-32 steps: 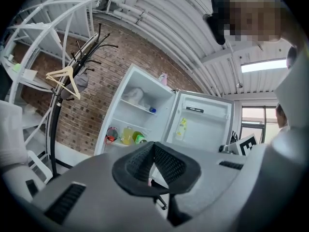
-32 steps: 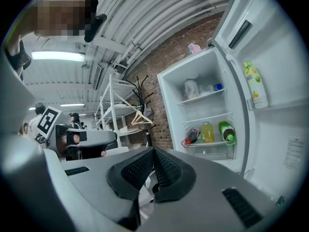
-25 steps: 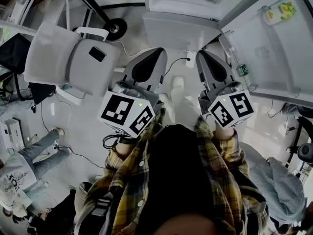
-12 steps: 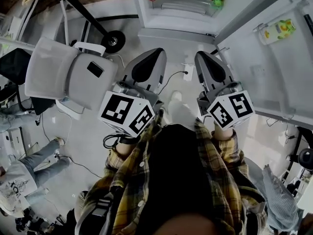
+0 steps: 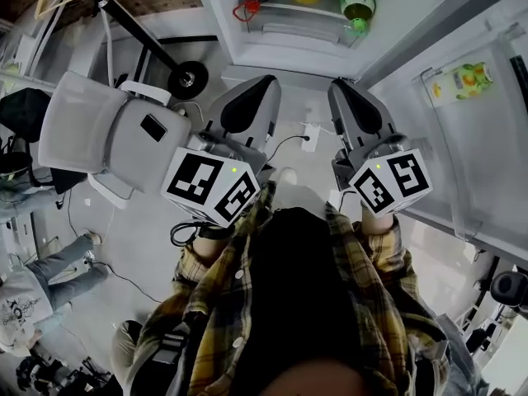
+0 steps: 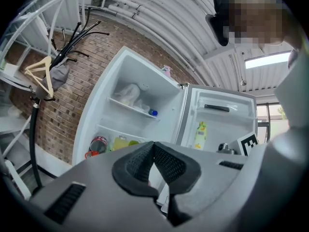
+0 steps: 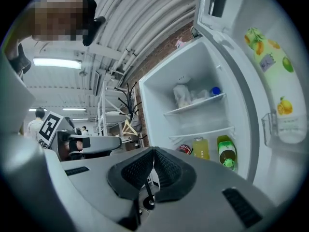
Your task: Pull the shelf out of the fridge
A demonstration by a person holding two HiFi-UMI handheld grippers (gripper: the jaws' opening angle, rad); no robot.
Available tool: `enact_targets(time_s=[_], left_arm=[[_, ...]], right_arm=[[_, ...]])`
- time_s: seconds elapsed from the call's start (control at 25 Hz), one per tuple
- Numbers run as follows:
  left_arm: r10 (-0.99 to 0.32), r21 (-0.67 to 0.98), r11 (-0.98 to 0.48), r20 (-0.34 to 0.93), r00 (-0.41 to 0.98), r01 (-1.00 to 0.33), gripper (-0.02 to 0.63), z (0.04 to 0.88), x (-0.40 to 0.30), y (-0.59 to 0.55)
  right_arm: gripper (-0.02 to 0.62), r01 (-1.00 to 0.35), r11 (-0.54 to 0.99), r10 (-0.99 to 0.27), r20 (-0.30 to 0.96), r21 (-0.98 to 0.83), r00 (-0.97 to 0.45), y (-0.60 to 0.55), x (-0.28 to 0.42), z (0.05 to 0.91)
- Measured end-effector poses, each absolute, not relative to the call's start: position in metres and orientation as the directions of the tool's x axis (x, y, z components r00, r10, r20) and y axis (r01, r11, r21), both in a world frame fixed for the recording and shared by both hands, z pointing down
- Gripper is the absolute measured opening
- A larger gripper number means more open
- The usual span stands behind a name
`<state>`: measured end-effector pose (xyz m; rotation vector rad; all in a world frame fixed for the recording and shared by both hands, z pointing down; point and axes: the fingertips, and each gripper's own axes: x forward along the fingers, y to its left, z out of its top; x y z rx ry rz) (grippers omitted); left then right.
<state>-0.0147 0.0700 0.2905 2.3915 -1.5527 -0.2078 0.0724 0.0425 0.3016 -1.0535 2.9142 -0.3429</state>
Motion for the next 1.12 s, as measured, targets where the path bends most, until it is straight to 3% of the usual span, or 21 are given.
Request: enact_targets(time_s=[0.6, 1.12], left_arm=[[-0.931, 0.311, -0.325, 0.063, 0.361, -0.893, 0.005, 0.301, -0.021, 0.029], [-0.84, 0.297, -0.499, 0.063, 0.538, -0.814, 0.003, 0.297, -0.038, -0.095]], right_arm=[[0.02, -0.579, 0.77, -0.583, 0.073, -0.268, -0.809, 0.004, 0.069, 0.321], [0.02, -0.684, 0.678, -0.7, 0.048, -0.27, -0.713, -0.113, 0.034, 0.309]])
